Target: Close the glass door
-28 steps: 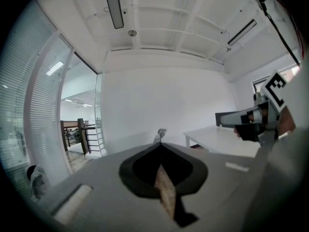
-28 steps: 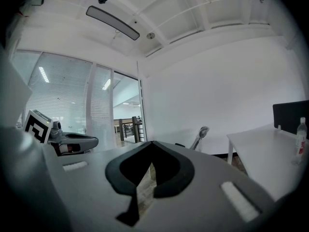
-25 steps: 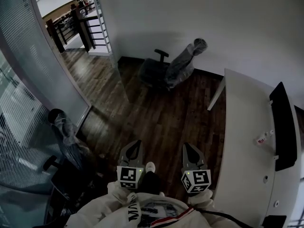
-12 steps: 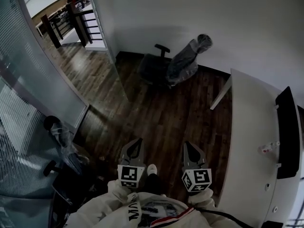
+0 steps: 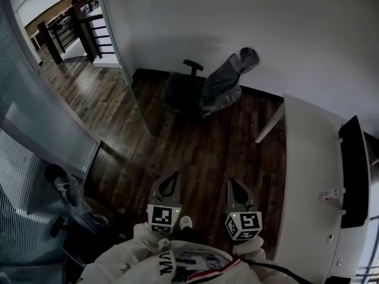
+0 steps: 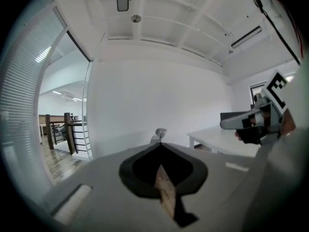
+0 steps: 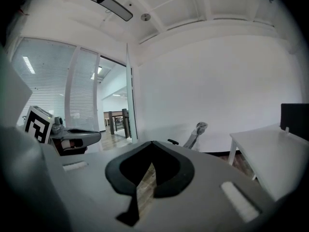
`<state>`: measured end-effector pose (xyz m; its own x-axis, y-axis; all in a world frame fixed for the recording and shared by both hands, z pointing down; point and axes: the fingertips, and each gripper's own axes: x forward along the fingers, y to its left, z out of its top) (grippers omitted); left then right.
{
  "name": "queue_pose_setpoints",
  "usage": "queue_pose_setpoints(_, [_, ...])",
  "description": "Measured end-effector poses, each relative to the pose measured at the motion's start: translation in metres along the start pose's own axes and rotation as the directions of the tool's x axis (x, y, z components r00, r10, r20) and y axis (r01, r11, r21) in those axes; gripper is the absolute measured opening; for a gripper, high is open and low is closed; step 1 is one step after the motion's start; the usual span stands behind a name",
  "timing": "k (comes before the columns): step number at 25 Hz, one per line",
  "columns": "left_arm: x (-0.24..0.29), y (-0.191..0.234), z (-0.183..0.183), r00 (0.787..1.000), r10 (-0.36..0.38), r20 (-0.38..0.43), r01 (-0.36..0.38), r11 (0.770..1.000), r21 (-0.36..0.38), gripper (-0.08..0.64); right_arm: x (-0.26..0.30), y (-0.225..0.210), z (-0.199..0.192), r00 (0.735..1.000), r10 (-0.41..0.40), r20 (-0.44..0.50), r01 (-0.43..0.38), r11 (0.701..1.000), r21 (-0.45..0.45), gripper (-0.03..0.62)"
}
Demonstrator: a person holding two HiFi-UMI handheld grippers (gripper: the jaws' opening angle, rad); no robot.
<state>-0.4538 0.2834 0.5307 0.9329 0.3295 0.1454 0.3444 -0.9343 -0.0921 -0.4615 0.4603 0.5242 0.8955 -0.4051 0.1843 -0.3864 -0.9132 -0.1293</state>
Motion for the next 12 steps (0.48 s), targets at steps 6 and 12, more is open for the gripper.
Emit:
queue_pose_setpoints(6, [0.037,0.001,0.008,0.996,-0.083,0.022,0.083,0.996,0.011,0.002,0.024,-0.011,0.011,0.998,-0.064,0.013,0.064,0.998,0.003,0.005])
queue_pose_setpoints(12, [0.067,-0.009,0.005,0.990,-0.139,0.011,0.139,0.990,-0.009,0.002,0.033,-0.033,0.011,0.994,-0.108,-0.003,0.108,0.994,0.002,0.005])
